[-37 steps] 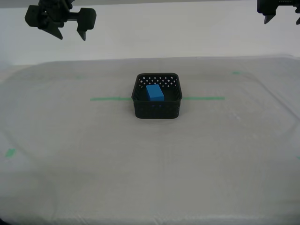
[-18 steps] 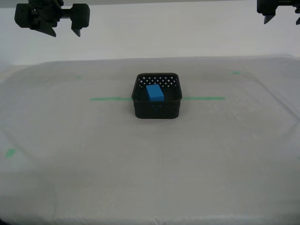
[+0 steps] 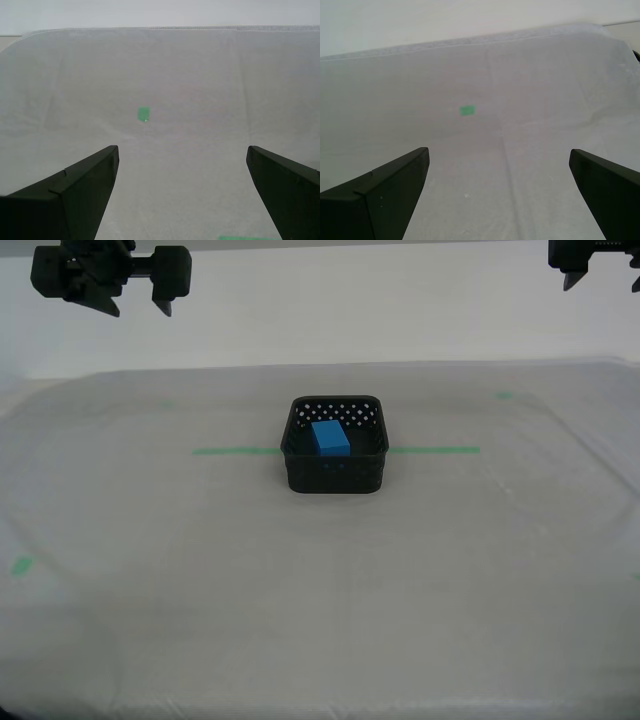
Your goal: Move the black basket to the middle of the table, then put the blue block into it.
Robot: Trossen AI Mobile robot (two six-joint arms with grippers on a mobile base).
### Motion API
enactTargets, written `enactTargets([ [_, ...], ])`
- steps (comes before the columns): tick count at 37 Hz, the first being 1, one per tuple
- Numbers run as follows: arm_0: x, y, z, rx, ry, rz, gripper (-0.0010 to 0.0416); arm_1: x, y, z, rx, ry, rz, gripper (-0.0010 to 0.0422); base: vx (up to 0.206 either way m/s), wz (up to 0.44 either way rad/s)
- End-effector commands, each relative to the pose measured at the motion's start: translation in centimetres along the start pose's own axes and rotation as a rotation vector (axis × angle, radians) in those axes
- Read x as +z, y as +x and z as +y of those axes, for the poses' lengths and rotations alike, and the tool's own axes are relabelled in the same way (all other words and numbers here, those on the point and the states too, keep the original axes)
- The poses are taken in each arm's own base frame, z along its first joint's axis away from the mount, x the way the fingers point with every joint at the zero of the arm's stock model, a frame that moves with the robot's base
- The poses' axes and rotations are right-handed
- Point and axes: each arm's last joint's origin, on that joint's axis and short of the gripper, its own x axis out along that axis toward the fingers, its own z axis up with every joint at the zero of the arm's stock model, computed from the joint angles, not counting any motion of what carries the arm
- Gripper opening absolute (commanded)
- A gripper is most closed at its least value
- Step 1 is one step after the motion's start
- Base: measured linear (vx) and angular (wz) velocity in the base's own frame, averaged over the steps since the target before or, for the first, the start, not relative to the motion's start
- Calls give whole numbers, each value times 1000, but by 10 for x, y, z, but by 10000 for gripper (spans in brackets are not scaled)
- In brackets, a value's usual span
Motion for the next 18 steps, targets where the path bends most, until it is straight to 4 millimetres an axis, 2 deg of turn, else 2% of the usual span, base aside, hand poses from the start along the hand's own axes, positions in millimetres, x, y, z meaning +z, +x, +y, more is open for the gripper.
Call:
enactTargets([
  [1,1,0,0,3,1,-3,394,1,0,0,2,-2,-3,350,0,0],
  [18,1,0,0,3,1,-3,393,1,0,0,2,-2,-3,350,0,0],
])
